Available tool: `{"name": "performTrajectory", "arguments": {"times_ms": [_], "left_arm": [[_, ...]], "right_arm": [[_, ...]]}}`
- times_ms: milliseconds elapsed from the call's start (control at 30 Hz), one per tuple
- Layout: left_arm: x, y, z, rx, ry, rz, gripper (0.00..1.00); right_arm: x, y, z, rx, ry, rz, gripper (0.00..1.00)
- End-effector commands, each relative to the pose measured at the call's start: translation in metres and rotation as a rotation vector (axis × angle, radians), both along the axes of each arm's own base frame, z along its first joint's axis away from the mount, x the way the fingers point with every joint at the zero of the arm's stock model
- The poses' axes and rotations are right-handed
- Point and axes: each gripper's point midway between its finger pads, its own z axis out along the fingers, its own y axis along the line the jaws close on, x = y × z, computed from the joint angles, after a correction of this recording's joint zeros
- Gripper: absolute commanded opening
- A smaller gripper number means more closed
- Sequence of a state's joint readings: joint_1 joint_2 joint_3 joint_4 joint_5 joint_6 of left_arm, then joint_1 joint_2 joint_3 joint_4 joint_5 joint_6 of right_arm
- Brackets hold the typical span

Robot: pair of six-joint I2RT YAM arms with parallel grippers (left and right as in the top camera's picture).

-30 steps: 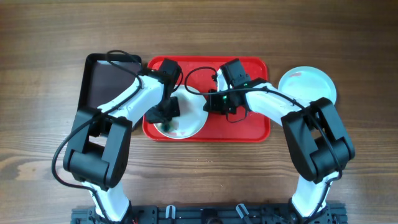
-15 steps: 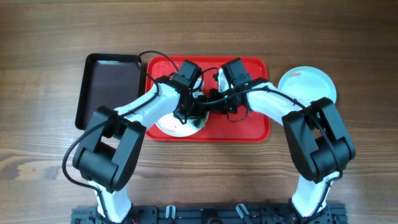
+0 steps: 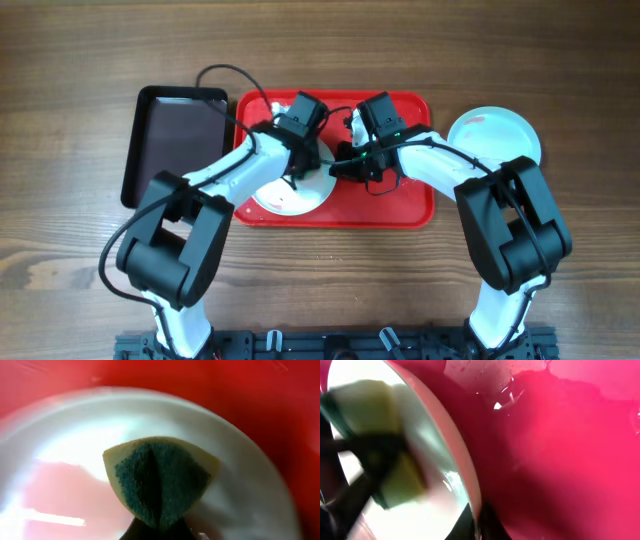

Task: Clean dirty plates on tray and stack at the side
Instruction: 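Scrub the white plate with the sponge while the right gripper pins it, then continue wiping the white plate with the sponge in circular strokes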

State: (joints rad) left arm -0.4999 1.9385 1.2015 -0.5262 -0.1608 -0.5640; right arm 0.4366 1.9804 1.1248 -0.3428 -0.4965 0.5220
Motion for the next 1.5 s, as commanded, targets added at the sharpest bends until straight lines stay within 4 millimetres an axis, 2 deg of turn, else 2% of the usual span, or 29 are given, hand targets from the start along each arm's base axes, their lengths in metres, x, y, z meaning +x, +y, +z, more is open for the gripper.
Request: {"name": "performTrajectory", "arguments": {"times_ms": [0,100,267,333,533,733,833,900,1000,1033,1133,1267,1467], "left_arm": [[0.007,0.063,-0.012,0.184,-0.024,0.175,0.04],[-0.007,0.071,-0.019,0.150,0.064,0.208,0.04],[-0.054,0.052,-0.029,-0.012,0.321,0.162,0.04],[-0.070,0.035,-0.029,-0.091,0.402,0.057,0.04],[-0.098,-0.020,-0.016,-0.328,0.490,-0.268,0.04],[-0.106,-0.030,-0.017,-0.301,0.484,-0.382,0.04],[-0.098,-0.026,-0.020,-0.254,0.448,-0.370,0.04],[-0.089,-0.015,-0.024,-0.190,0.420,-0.298,0.04],[-0.073,0.026,-0.030,0.014,0.360,-0.081,0.04],[-0.071,0.037,-0.030,0.068,0.343,-0.027,0.04],[-0.072,0.087,-0.030,0.286,0.253,0.239,0.04],[-0.073,0.104,-0.035,0.346,0.186,0.333,0.04],[-0.042,0.106,-0.033,0.353,0.024,0.346,0.04]], "right_arm": [[-0.008,-0.006,-0.021,-0.052,0.041,-0.007,0.04],[-0.007,-0.006,-0.021,-0.054,0.040,-0.009,0.04],[-0.008,-0.006,-0.021,-0.054,0.040,-0.009,0.04],[-0.008,-0.006,-0.021,-0.054,0.041,-0.009,0.04],[-0.007,-0.006,-0.021,-0.054,0.040,-0.009,0.04],[-0.007,-0.006,-0.021,-0.054,0.040,-0.009,0.04],[-0.007,-0.006,-0.021,-0.054,0.040,-0.009,0.04],[-0.007,-0.006,-0.021,-0.054,0.040,-0.009,0.04],[-0.007,-0.006,-0.021,-0.054,0.040,-0.009,0.05],[-0.007,-0.006,-0.021,-0.054,0.040,-0.009,0.04],[-0.007,-0.006,-0.021,-0.054,0.040,-0.009,0.04],[-0.007,-0.006,-0.021,-0.054,0.040,-0.009,0.04],[-0.007,-0.006,-0.021,-0.054,0.040,-0.009,0.04]]}}
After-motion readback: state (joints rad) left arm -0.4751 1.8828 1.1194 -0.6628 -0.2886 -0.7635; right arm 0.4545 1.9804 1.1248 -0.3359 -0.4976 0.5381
